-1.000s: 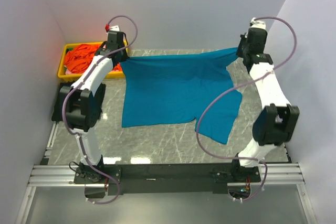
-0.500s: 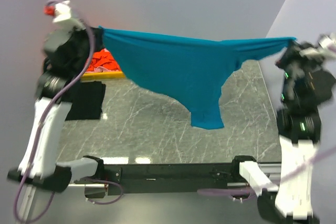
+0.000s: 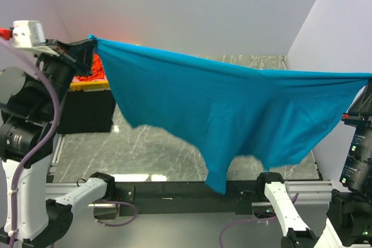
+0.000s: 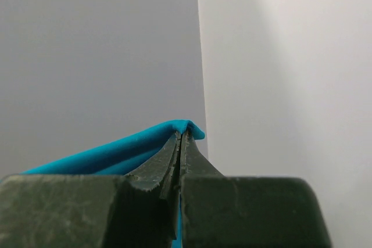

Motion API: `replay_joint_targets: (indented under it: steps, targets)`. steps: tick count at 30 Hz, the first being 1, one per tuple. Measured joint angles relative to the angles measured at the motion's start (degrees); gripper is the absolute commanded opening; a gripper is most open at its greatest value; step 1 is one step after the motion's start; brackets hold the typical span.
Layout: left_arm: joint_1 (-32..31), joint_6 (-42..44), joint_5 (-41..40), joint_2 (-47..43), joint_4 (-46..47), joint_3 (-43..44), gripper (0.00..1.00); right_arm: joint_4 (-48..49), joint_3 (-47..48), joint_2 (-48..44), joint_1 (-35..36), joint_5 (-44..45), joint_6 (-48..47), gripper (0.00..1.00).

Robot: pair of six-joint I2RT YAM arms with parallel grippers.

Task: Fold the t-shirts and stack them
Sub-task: Fold the tshirt

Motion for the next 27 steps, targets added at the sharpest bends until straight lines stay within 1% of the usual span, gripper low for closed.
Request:
replay_joint_targets:
  steps: [3,5,7,10,11,13,14,15,17,19,22,25,27]
  targets:
    - [0.00,0.74,0.68,1.99,-0.28,-0.57,0.00,-1.60,1.53,2.25,0.00,-0.90,-1.33,0.00]
    - [0.02,1.05,0.63,3.41,1.01,-3.56,0.01,-0.42,-0.68,3.72,-0.02,-1.77,-1.99,0.00]
    - [0.02,1.29,0.55,5.62,3.26,-8.13,0.00,2.54,-6.38,4.44,-0.02,-2.19,-2.56,0.00]
    - [0.02,1.55,-0.31,11.78,7.82,-16.09,0.01,8.11,-19.17,7.32,-0.02,-2.47,-3.69,0.00]
    - [0.02,1.77,-0.90,14.64,9.38,-18.49,0.01,9.97,-23.04,9.16,0.00,-2.56,-4.07,0.00]
    - [0.02,2.29,-2.36,23.45,13.25,-22.10,0.01,15.28,-31.15,14.19,-0.02,-2.56,-4.74,0.00]
    - [0.04,2.43,-2.99,27.04,14.40,-22.69,0.01,17.97,-34.86,17.07,0.00,-2.58,-4.92,0.00]
    - [0.04,2.78,-3.76,32.41,16.09,-22.95,0.01,20.57,-37.68,20.13,-0.02,-2.58,-4.94,0.00]
    - [0.09,3.23,-5.09,41.77,18.99,-22.49,0.01,25.81,-43.65,28.61,-0.02,-2.84,-4.90,0.00]
    - [0.09,3.82,-6.56,51.28,20.15,-20.09,0.01,29.00,-45.88,36.50,-0.02,-3.13,-4.83,0.00]
    - [0.28,4.50,-8.15,63.12,22.16,-14.36,0.01,32.94,-44.89,46.84,-0.04,-3.48,-4.98,0.00]
    - [0.63,5.25,-9.20,70.47,23.89,-9.66,0.01,35.63,-40.30,56.50,-0.07,-3.56,-5.75,0.00]
    - [0.98,5.62,-9.57,73.09,25.03,-7.63,0.01,36.85,-36.33,62.01,-0.13,-3.78,-6.34,0.00]
